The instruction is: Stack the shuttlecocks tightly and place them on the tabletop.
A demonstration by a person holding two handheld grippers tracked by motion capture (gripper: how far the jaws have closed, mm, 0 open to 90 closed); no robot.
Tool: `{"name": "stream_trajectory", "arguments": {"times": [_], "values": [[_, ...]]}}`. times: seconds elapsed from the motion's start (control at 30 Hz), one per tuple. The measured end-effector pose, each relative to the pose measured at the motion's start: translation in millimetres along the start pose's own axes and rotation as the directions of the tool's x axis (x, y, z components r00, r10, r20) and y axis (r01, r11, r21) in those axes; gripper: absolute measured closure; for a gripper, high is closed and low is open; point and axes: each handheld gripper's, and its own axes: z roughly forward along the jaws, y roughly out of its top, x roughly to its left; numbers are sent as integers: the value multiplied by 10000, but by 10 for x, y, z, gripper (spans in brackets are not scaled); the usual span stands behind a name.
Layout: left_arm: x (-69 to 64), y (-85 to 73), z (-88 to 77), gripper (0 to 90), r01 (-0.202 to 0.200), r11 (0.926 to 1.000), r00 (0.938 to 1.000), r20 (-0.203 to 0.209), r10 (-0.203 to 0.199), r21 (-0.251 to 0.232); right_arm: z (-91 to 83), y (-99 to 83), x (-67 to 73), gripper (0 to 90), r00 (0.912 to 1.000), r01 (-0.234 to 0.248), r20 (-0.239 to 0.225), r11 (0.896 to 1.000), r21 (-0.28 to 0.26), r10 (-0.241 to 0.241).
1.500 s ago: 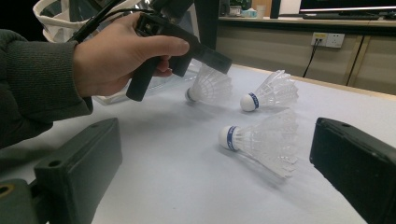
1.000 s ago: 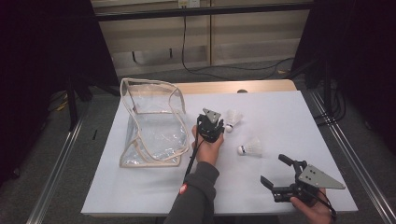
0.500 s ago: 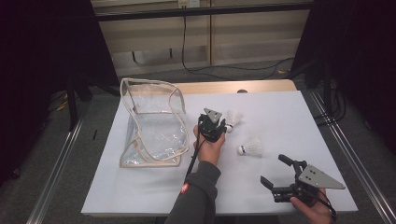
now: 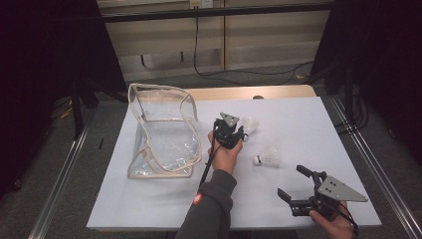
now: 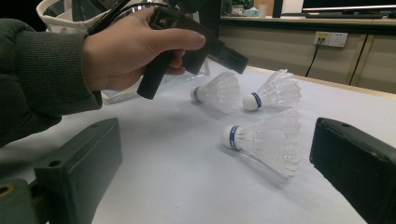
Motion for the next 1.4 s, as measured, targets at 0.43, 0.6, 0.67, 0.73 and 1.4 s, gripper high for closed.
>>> {"name": "stream_trajectory", "arguments": {"times": [0.43,0.6,0.67,0.73,1.4], "values": [[64,16,-50,627,255,9997,9997,57,-255,1,3,-1,4,20,10000,6,11,10000,47,-6],[72,20,-81,598,417,9991,9987,299,-421,118,6,-2,5,20,10000,30,-15,10000,45,-30],[66,29,-99,578,483,9988,9979,438,-486,87,7,-2,5,20,10000,54,-9,10000,50,-54],[63,38,-120,565,520,9986,9968,609,-521,31,7,0,7,20,10000,34,-15,10000,25,-34],[48,52,-244,346,564,9976,9873,1463,-616,393,9,-2,11,20,9999,110,11,9999,80,-110]]}}
